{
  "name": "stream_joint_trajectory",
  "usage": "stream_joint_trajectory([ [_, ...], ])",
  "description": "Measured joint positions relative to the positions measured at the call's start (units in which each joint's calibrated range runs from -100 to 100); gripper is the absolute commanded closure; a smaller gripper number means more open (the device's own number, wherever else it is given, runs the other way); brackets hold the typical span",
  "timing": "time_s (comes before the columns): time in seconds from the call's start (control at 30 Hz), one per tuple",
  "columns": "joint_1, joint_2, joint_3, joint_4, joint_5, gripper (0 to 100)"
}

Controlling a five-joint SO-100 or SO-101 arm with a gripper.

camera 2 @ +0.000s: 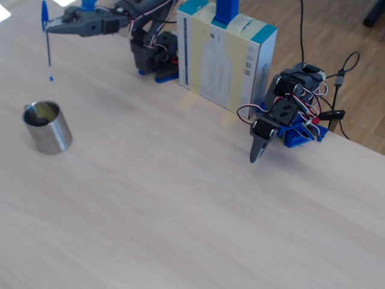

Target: Grab the blue pen and put it in the silver cup.

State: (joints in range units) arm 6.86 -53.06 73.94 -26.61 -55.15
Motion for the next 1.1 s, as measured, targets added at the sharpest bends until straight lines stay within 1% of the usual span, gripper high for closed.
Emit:
stream_joint_trajectory([
  [0.1, -0.25, 2.42, 0.0, -0.92, 0.31, 98],
  [0.27, 0.17, 7.92, 0.0, -7.31, 2.15, 98],
  [0.5, -0.08, 15.84, -0.09, -13.54, 2.97, 98],
  [0.67, 0.17, 21.01, -2.61, -14.38, 4.05, 98],
  [1.1, 0.17, 32.35, -8.93, -16.48, 4.05, 98],
])
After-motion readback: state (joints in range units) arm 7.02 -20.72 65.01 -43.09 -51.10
